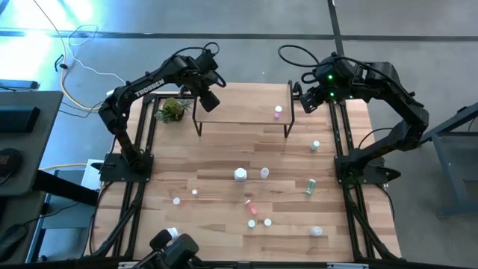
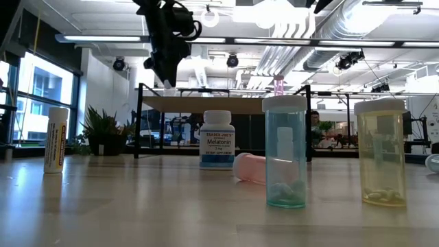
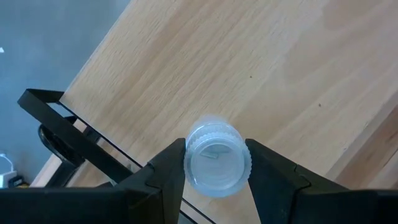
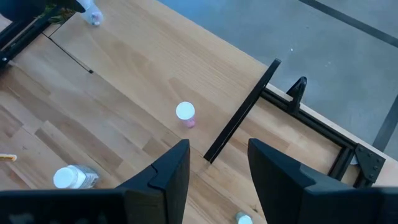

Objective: Pick and place medicine bottles onto shelf by color
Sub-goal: Put the right transparent pill bottle on the shelf, then put the top white medicine bottle on the shelf

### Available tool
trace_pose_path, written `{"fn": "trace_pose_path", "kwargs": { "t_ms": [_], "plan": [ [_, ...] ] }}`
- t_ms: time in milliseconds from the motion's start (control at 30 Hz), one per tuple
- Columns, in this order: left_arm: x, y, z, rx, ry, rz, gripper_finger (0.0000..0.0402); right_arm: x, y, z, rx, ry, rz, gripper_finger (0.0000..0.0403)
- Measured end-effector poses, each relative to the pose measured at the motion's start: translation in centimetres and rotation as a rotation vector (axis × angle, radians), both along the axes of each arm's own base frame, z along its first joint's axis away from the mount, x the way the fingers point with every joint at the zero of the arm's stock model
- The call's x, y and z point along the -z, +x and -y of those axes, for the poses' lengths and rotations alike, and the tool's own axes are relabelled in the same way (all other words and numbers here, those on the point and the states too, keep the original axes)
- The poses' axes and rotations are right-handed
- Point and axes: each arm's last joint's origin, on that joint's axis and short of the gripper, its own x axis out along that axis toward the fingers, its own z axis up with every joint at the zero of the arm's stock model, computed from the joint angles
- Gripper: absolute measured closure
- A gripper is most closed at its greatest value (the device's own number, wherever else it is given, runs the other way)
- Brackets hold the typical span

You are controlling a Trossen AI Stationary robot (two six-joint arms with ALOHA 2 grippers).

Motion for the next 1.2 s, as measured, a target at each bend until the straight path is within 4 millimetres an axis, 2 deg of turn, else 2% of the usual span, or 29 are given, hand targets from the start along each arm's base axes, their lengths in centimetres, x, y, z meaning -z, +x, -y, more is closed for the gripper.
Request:
{"fn": "trace_pose_path", "kwargs": {
  "t_ms": [200, 700, 933, 1200],
  "plan": [
    [0.0, 0.0, 0.0, 0.016, 0.004, -0.006, 0.0245, 0.0, 0.0, 0.0, -0.004, -0.002, -0.002, 0.0249],
    [0.0, -0.1, 0.1, 0.046, 0.01, -0.015, 0.0153, 0.1, 0.1, -0.2, -0.088, 0.053, 0.009, 0.0249],
    [-1.6, -0.8, 0.8, 0.059, 0.053, 0.018, 0.0152, -0.1, 0.4, -0.4, -0.158, 0.102, 0.053, 0.0249],
    [-4.6, -2.6, 2.6, 0.044, 0.119, 0.089, 0.0153, -0.4, 1.2, -0.2, -0.213, 0.052, 0.098, 0.0249]
  ]
}}
